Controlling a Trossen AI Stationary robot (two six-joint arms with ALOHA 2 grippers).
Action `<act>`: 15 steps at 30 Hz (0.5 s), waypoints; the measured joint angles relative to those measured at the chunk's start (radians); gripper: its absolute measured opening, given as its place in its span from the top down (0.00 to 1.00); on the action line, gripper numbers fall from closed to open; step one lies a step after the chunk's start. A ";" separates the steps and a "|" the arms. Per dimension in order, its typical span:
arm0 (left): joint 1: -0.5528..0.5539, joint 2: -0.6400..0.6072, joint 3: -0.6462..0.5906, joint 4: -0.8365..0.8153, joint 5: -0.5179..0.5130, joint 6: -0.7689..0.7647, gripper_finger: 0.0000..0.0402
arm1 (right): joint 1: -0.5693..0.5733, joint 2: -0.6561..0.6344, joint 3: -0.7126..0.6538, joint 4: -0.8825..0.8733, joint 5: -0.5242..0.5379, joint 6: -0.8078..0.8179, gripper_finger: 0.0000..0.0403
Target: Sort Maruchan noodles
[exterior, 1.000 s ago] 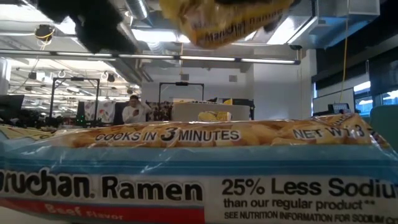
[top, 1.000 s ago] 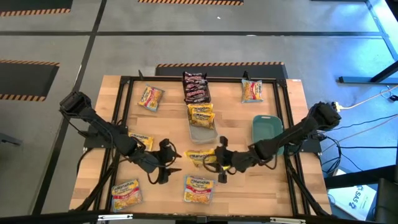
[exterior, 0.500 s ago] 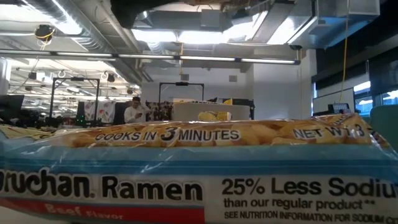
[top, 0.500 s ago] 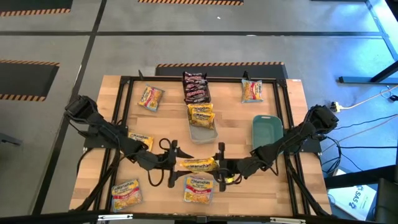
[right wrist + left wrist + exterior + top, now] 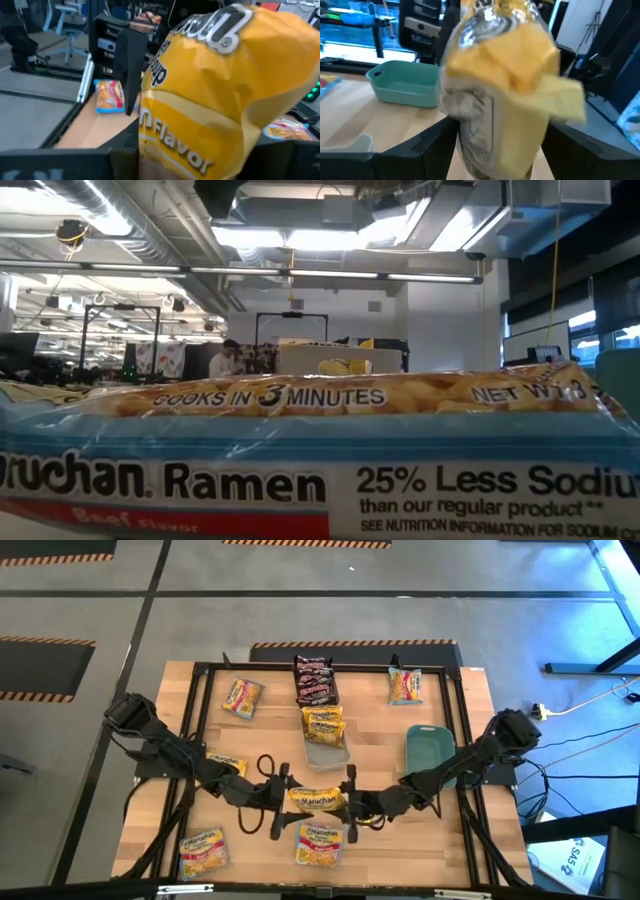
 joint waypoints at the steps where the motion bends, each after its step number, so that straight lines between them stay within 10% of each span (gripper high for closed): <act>1: 0.002 0.000 0.000 -0.002 0.008 -0.003 0.36 | -0.005 0.004 0.001 0.002 -0.007 0.006 0.65; 15: 0.014 -0.002 0.000 -0.006 0.009 0.039 0.64 | -0.025 0.006 0.000 0.022 -0.057 0.028 0.64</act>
